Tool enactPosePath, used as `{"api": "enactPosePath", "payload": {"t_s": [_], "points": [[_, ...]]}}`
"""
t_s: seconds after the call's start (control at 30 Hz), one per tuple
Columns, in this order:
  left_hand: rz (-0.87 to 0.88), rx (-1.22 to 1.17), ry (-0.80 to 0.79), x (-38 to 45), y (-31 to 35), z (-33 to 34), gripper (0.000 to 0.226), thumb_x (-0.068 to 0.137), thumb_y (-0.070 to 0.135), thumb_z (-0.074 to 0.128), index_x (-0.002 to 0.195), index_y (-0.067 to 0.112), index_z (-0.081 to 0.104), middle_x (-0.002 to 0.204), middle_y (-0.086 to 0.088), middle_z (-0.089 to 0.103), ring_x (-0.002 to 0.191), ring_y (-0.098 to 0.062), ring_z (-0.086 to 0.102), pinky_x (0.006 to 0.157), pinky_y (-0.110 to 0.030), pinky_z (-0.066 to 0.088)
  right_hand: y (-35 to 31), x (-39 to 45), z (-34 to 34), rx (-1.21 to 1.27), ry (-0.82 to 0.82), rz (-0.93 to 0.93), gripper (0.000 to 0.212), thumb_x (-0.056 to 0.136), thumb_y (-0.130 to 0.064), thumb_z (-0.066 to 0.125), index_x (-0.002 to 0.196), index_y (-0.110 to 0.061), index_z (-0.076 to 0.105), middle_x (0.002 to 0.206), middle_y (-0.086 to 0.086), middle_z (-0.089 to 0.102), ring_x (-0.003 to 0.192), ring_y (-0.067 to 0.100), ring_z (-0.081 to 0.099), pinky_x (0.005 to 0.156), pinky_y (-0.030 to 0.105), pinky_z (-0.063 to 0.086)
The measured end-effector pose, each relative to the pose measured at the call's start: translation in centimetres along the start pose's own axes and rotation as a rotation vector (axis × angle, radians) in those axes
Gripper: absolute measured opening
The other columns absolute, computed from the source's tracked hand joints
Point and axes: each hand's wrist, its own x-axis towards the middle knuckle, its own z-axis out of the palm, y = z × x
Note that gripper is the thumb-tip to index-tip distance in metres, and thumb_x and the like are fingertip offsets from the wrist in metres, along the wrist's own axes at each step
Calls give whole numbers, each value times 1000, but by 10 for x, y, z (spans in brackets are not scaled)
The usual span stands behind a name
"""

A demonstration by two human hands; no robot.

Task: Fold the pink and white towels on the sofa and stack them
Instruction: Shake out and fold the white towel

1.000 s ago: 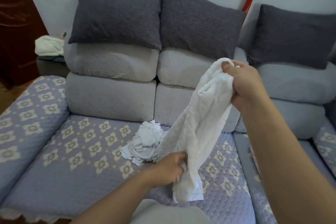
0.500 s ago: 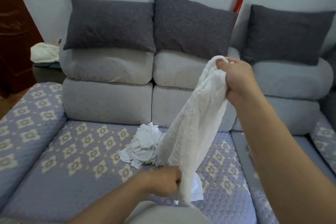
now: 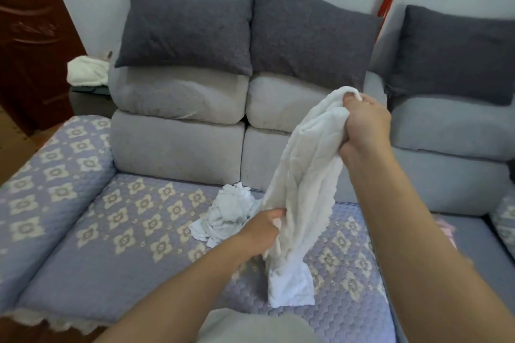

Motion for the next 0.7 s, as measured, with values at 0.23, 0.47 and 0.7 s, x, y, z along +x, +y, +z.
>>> {"api": "enactPosePath", "payload": {"t_s": [0.23,0.47,0.7], "points": [[14,141,17,12,-11,-6,29,84,41,56,63,24,68,63,4,66,73,-20,61,77,-33,46,-5,-7,-6,20,-67,-39,11,96,-20,62,94,-14,71,74,0,71,65,15,68,60,28,57],[161,260,-254,10,-13,19,49,78,49,80,122,32,68,113,24,69,104,8,62,94,-18,48,-11,-8,-20,57,-36,-9,21,97,-21,63,112,-10,70,92,6,76,78,19,73,68,34,62],[162,257,-219,-1,3,43,27,84,41,74,99,19,71,85,17,68,75,9,61,67,-9,45,-12,-7,-15,89,-29,-29,8,97,-19,63,98,-16,70,87,4,75,77,19,72,71,36,63]]}}
